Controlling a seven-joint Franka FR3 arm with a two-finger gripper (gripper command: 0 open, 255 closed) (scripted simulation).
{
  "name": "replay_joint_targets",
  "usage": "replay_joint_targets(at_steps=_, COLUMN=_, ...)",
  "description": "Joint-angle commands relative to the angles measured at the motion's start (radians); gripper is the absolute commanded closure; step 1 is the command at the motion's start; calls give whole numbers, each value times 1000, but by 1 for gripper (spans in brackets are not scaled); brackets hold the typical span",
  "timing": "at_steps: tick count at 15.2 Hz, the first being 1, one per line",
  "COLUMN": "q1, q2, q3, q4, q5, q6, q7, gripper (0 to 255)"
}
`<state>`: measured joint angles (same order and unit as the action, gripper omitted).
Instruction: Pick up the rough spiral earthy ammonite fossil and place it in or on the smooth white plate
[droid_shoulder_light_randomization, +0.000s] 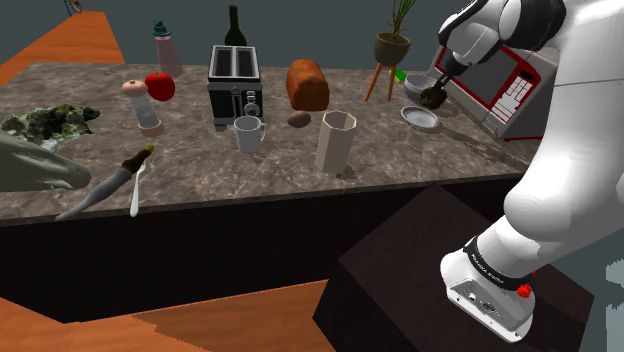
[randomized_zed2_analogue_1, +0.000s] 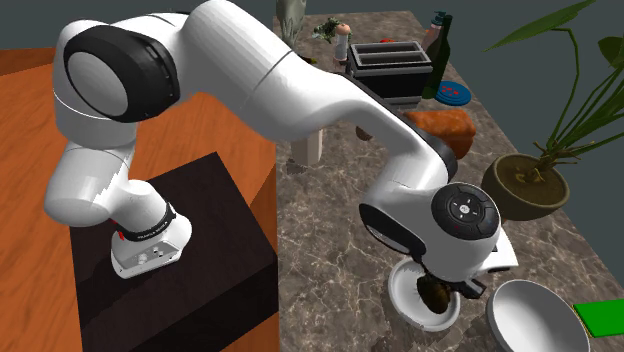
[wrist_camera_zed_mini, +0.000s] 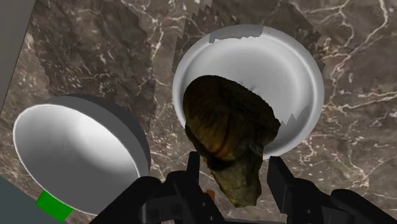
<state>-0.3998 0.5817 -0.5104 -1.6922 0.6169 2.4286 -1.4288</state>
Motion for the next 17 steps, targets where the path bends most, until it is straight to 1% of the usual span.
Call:
replay_joint_targets(at_steps=1, q1=-7, q2=16, q3=10, q4=-2, q5=14, q6=17, q7=-12, gripper=255)
replay_joint_targets(at_steps=10, q1=-38, q2=88, q3=57, q4=-5, q5=73, q6=89, q7=-62, gripper=255)
replay_joint_targets(at_steps=17, q1=-38, q2=88, q3=57, q4=-5, q5=73, q6=89, q7=-62, gripper=255)
